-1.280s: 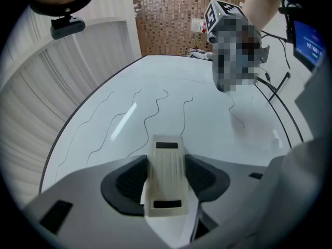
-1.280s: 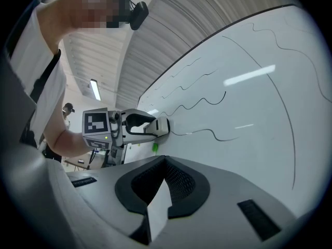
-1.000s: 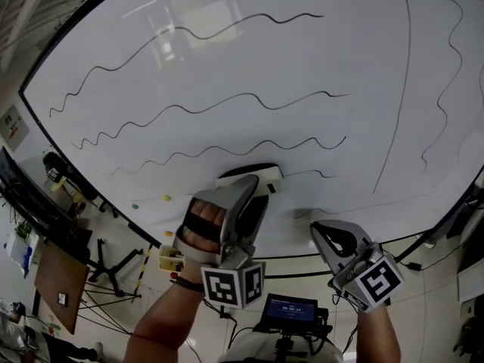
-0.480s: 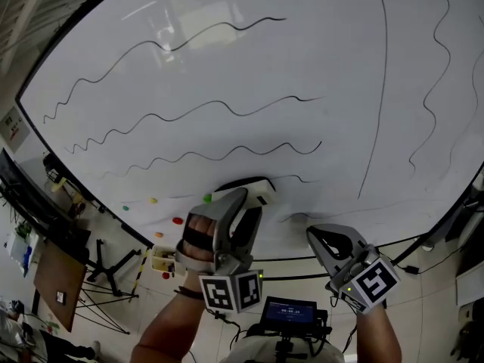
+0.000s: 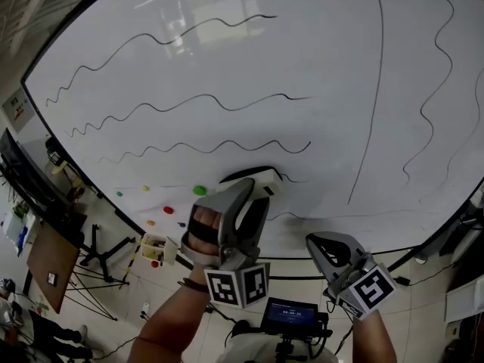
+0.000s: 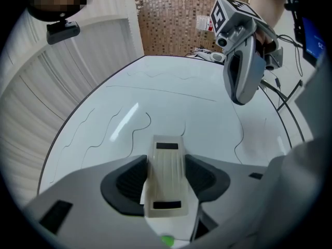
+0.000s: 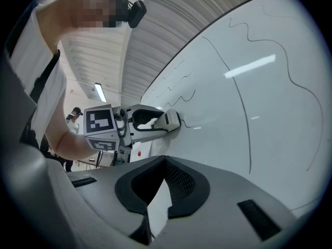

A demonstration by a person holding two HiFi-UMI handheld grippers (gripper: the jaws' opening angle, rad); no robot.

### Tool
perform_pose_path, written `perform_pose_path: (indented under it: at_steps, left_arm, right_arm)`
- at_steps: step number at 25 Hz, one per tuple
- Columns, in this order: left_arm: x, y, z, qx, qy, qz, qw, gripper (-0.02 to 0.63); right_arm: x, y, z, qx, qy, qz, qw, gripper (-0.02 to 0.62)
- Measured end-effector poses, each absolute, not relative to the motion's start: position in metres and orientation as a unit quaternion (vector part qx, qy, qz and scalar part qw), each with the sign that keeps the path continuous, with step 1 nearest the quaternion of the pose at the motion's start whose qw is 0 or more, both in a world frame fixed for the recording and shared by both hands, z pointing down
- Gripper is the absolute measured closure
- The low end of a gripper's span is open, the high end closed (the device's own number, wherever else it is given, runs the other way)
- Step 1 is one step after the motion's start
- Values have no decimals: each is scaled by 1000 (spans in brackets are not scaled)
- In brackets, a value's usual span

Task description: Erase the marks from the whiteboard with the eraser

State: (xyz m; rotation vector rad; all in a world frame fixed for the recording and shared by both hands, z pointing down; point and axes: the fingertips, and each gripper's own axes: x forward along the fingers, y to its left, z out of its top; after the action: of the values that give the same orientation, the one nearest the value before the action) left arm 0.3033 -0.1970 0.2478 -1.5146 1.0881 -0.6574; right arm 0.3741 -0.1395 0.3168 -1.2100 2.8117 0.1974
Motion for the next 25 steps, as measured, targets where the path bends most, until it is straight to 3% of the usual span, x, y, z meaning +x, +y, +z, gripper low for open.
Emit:
perform_pose_path:
  at_steps: [17,25]
  left_arm:
    - [389,-177,279,-675,374,-281,571,345]
    - [384,-163,299,-757,319,-260,507,347]
  right_arm:
    - [404,-126,323,-401,913,57,39,589]
    - [391,-120,324,-405,912,51,38,589]
